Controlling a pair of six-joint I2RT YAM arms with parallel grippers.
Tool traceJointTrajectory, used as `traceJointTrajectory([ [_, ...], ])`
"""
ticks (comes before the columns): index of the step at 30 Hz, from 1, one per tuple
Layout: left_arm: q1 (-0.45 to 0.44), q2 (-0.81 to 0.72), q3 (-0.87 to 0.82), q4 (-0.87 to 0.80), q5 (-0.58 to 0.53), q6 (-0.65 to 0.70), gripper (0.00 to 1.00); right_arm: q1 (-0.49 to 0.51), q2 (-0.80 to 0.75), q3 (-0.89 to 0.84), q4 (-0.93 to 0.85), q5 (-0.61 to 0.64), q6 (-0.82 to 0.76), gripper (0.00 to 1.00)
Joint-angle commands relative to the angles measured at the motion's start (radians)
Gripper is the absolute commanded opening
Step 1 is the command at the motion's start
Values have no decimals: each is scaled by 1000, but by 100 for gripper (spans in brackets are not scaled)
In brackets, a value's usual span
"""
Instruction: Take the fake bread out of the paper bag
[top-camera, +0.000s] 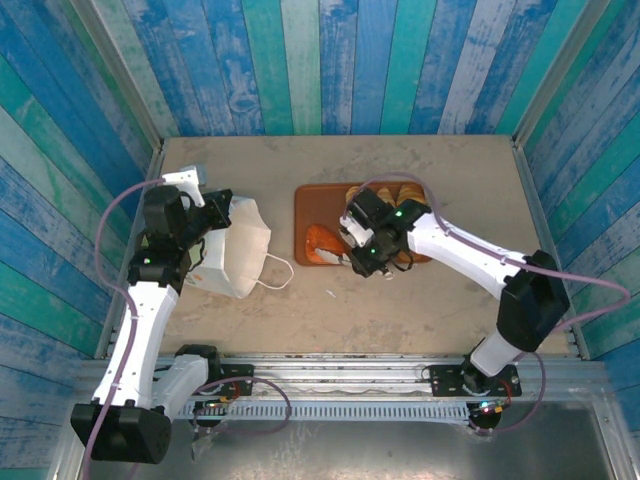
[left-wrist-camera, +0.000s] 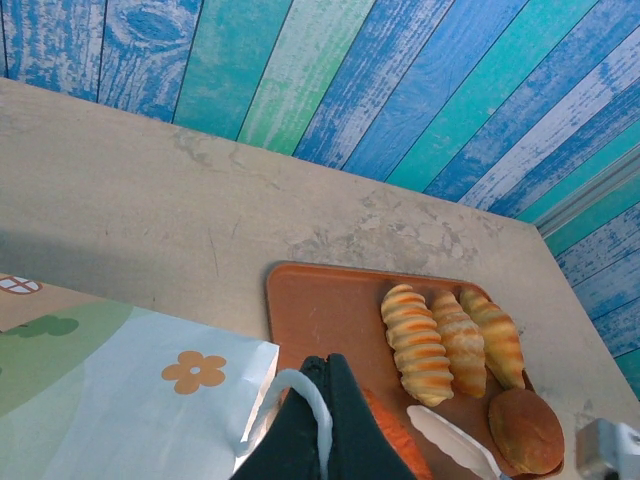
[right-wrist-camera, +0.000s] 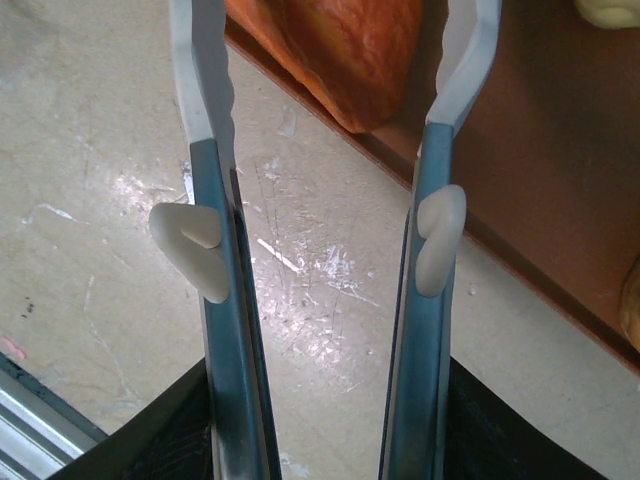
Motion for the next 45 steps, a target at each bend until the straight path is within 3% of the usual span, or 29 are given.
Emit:
traceJointTrajectory([
  [1, -2, -25, -1, 24, 15, -2, 0, -4, 34, 42, 5, -35, -41, 49],
  [10, -2, -23, -2, 28, 11, -4, 0, -2, 57, 56, 13, -136, -96, 45],
  [18, -2, -11, 9, 30, 18, -2, 0, -3, 76, 74, -29, -27, -225, 43],
  [23, -2, -14, 10, 30, 14, -1, 0, -4, 80, 79, -43, -47, -289, 43],
  [45, -2, -26, 16, 17, 10, -1, 0, -17, 67, 131, -57, 5, -329, 48],
])
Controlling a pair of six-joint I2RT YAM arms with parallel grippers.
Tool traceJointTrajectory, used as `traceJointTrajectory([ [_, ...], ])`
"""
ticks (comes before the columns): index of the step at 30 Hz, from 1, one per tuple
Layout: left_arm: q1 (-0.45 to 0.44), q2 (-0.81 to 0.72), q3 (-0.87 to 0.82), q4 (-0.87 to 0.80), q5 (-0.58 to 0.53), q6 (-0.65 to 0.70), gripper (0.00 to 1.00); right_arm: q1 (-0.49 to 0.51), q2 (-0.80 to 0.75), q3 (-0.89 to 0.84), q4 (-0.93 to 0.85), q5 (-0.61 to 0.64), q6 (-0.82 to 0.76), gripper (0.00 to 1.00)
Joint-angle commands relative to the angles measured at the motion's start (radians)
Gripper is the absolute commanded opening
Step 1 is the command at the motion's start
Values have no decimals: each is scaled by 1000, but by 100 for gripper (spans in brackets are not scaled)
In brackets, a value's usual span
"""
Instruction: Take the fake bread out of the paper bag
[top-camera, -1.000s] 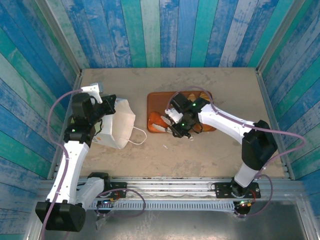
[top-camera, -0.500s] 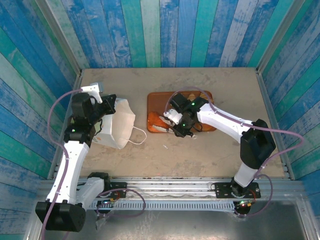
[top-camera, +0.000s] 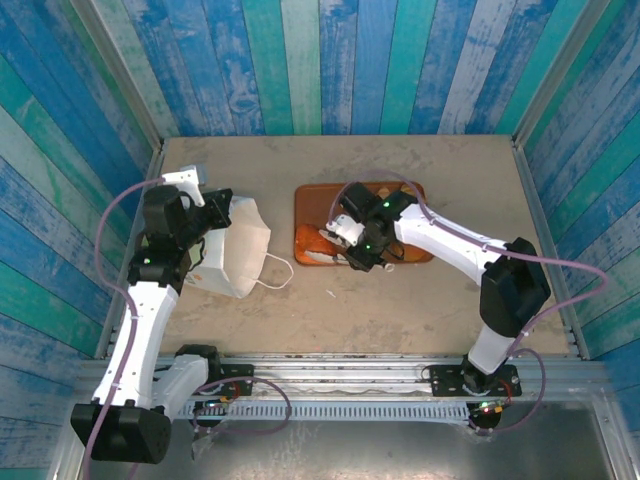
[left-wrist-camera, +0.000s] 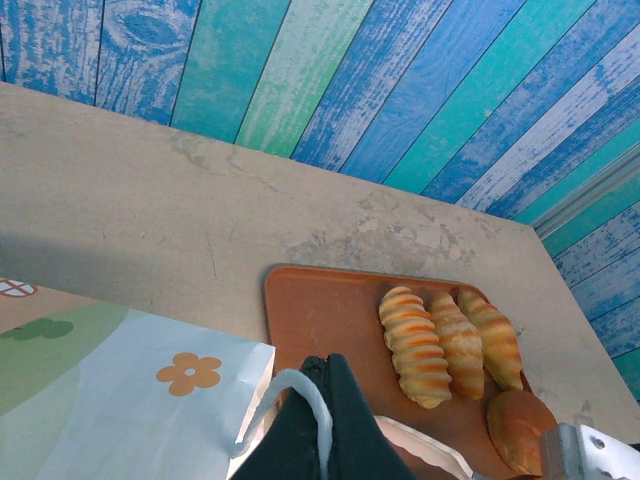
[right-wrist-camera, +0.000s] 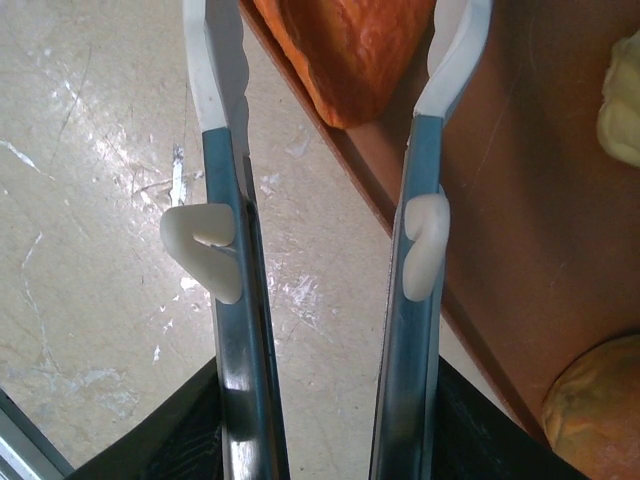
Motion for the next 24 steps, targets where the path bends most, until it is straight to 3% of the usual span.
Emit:
traceJointTrajectory([
  [1, -2, -26, 17, 12, 7, -2, 0, -7, -18, 35, -23, -1, -14, 48],
  [17, -2, -25, 59, -63, -9, 49, 0, -11, -161, 23, -7, -51, 21, 46],
  [24, -2, -45, 64, -67, -20, 51, 0, -11, -224, 3, 30, -129, 51, 45],
])
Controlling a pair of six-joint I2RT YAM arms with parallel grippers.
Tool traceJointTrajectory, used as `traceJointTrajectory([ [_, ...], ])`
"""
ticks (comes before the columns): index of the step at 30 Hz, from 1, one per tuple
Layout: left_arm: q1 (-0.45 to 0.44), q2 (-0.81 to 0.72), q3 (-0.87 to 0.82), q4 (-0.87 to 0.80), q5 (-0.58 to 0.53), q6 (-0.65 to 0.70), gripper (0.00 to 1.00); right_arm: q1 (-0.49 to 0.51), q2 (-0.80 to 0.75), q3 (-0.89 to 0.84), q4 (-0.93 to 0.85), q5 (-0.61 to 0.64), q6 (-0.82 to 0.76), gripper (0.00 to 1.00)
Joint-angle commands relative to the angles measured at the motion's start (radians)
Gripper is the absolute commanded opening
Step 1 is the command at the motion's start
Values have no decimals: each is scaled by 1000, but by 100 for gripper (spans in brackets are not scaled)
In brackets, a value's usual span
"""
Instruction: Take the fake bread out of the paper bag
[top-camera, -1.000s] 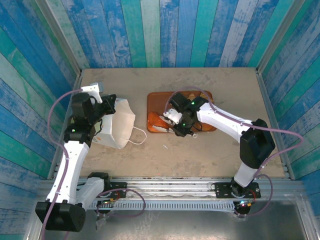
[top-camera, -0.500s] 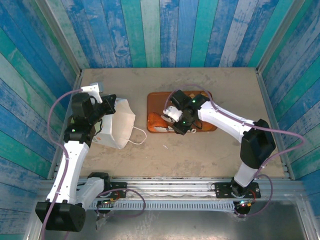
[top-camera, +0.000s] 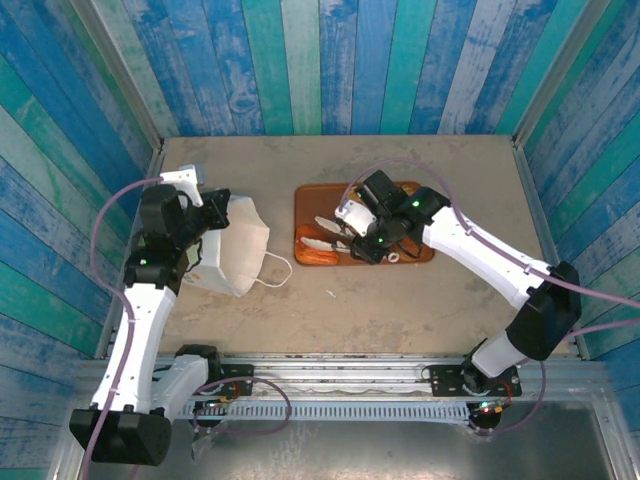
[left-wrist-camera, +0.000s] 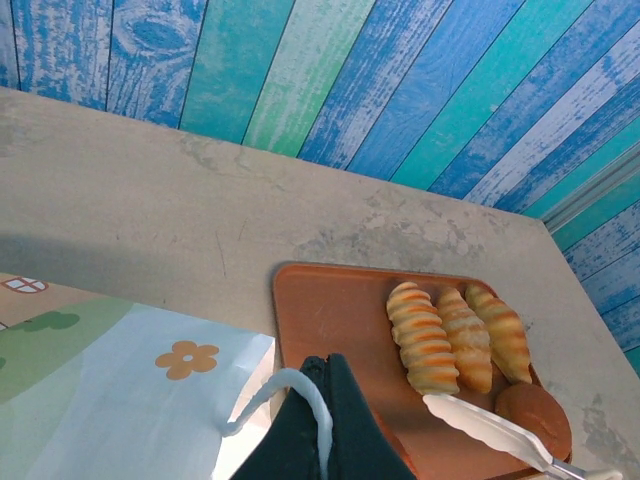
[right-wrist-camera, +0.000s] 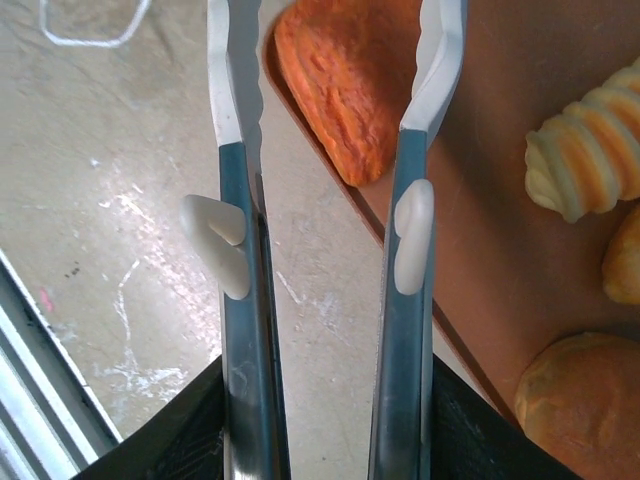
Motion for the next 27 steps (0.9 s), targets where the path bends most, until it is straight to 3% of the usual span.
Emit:
traceJointTrajectory([
  [1, -2, -31, 27, -4, -6, 16, 0, -7, -43, -7, 32, -73, 34, 45],
  [9, -2, -39, 40, -21, -18, 20, 0, -15, -57, -10, 72, -164, 104, 44],
  [18, -2, -76, 42, -48, -56, 42, 0, -6, -45, -52, 229, -418, 241, 43],
  [24, -2, -51, 85, -132, 6, 183, 0, 36, -37, -90, 314, -457, 282, 42],
  [27, -2, -25, 118, -197, 92, 277, 0, 71, -12, -89, 316, -446, 278, 42],
])
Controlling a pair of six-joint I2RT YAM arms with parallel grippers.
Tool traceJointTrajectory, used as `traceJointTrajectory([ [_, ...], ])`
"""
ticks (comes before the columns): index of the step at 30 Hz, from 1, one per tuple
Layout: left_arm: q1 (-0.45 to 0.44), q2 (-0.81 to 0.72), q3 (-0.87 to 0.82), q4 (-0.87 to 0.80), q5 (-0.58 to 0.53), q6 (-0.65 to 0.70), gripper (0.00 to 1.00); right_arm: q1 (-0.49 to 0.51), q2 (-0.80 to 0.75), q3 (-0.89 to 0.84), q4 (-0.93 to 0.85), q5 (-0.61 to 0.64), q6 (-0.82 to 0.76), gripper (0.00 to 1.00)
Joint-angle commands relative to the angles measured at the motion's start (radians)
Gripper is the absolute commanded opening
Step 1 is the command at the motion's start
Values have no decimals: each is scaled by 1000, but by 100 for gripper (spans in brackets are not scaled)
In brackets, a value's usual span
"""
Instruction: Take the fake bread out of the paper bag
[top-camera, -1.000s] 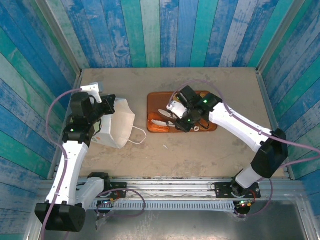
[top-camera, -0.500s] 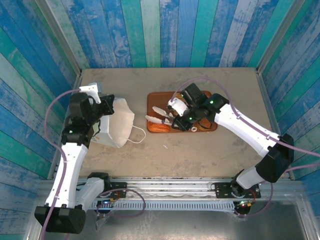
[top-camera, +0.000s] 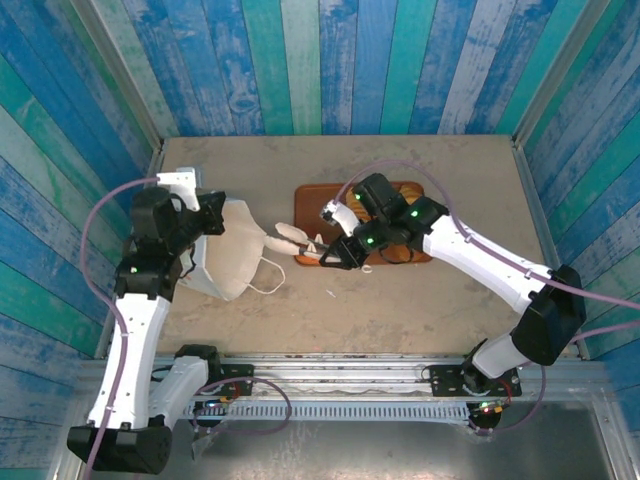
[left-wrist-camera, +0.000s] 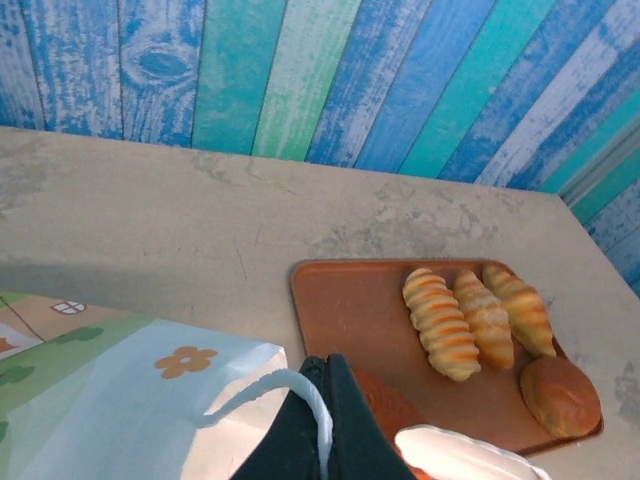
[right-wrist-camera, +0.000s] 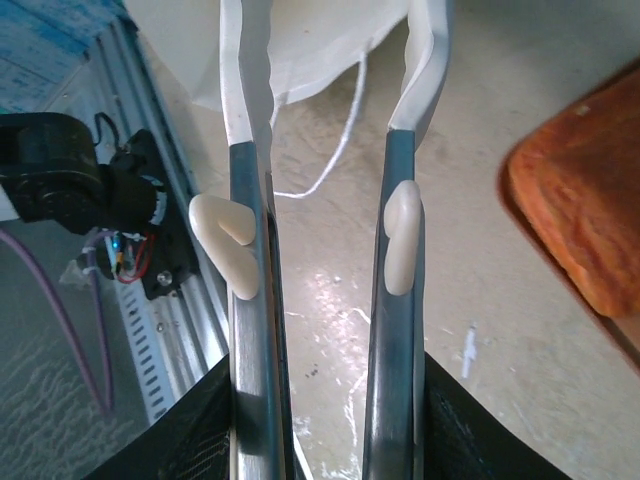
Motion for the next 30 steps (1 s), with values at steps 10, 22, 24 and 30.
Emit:
traceJointTrajectory([
  [10, -2, 24, 94, -195, 208, 217, 0, 226, 107, 62, 115, 80, 17, 42],
  [22, -2, -68, 119, -300, -15, 247, 0, 435, 304, 213, 105, 463, -25, 41],
  [24, -3, -84, 113, -299, -56, 229, 0, 452, 321, 217, 111, 483, -31, 41],
  [30, -2, -133, 51, -230, -107, 180, 0, 459, 332, 212, 136, 556, -33, 41],
])
